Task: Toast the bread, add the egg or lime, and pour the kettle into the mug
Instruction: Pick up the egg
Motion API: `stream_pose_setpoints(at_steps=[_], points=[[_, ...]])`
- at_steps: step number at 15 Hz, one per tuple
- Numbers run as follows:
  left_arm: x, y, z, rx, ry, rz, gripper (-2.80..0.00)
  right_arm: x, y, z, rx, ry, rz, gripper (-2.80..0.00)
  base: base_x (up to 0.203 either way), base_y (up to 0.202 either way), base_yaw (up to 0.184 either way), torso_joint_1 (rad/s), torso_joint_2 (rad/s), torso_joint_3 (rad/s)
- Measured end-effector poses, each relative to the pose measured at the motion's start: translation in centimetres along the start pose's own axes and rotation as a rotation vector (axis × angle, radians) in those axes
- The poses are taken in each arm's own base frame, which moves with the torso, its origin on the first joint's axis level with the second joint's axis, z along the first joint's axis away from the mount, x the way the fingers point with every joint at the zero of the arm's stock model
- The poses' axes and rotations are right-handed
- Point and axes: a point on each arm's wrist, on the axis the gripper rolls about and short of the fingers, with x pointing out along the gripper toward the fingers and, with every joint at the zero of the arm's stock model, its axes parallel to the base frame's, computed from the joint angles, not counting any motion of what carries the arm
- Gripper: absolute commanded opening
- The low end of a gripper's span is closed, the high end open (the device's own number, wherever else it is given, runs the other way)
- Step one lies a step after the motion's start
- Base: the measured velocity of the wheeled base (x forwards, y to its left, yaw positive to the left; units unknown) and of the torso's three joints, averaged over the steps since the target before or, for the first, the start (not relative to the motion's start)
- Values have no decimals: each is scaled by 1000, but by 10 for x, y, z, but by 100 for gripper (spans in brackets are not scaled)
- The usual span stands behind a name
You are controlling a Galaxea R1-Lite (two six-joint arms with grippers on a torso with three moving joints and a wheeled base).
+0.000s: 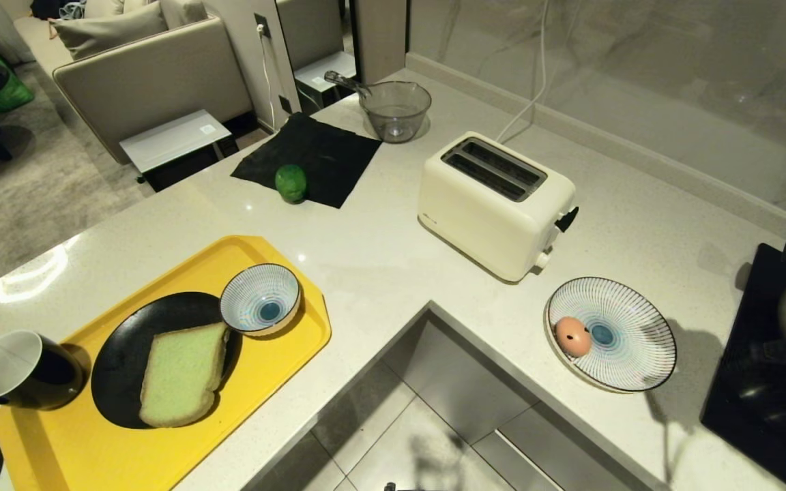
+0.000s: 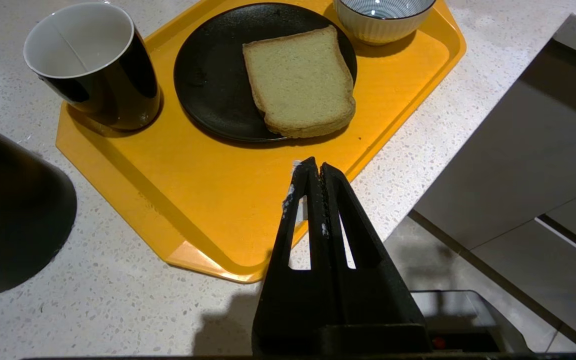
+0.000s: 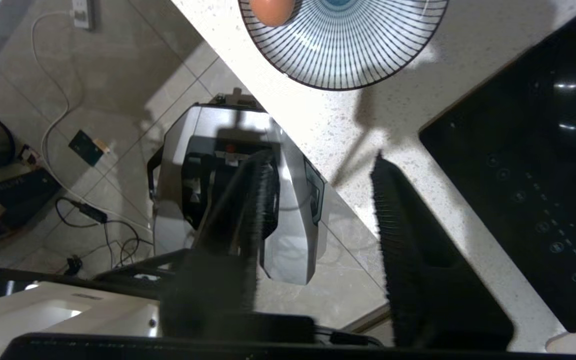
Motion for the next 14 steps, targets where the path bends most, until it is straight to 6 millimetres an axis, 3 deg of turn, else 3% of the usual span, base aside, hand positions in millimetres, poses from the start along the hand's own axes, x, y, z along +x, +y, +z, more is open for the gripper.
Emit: stream_pose_setpoints(at_steps=[8,14], points=[[0,0,0,0,0,0,-280,75,7,12,-68,-27,-26,0,0,0,0,0,0,0],[0,0,0,0,0,0,-280,115,22,11,-205,6,-53,0,0,0,0,0,0,0]])
